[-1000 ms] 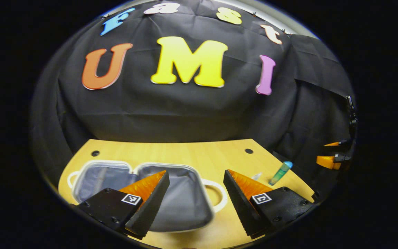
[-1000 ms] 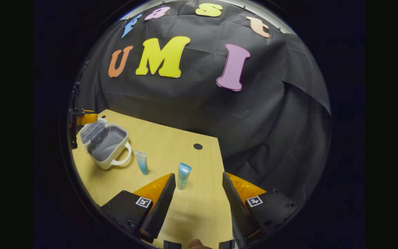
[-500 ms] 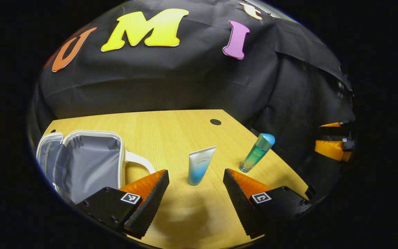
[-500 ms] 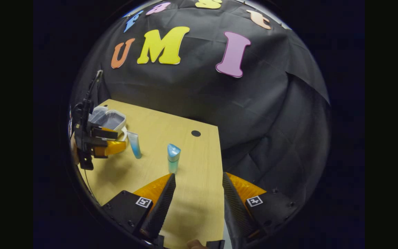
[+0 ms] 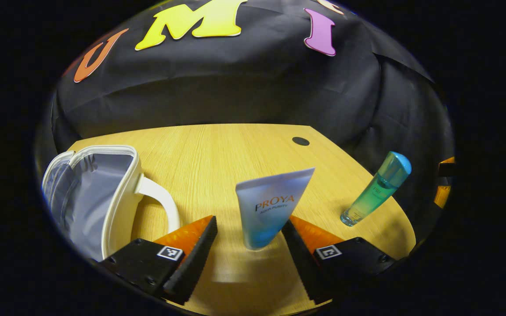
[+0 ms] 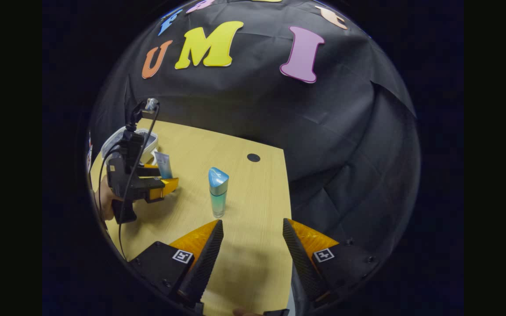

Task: First open the suitcase, pack the skin care products into it, and then close the suitcase.

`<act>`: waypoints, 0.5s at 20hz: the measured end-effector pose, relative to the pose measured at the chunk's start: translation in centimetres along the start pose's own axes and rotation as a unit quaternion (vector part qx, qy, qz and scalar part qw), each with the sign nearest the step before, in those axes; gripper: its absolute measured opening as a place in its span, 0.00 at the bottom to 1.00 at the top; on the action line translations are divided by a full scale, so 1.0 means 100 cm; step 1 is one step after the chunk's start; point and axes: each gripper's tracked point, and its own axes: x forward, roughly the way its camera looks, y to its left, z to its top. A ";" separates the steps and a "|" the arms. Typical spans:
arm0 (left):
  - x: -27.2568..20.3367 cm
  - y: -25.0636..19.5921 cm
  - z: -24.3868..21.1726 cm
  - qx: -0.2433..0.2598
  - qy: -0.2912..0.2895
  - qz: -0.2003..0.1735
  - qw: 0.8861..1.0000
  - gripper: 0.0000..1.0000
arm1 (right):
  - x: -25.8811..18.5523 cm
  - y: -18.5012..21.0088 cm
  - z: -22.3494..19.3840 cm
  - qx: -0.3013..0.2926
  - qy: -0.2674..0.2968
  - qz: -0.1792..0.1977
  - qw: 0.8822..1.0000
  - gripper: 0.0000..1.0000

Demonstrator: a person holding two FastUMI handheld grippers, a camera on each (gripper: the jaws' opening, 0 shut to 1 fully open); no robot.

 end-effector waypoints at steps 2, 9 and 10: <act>0.007 -0.002 -0.006 -0.003 0.008 0.000 1.000 0.74 | 0.016 0.010 0.005 0.007 -0.004 0.012 1.000 0.81; 0.006 0.005 0.003 0.023 0.004 0.013 1.000 0.46 | 0.064 0.046 0.015 0.019 -0.009 0.031 0.999 0.81; -0.001 0.003 0.010 0.025 -0.002 0.009 1.000 0.46 | 0.070 0.048 0.017 0.015 -0.011 0.030 0.999 0.80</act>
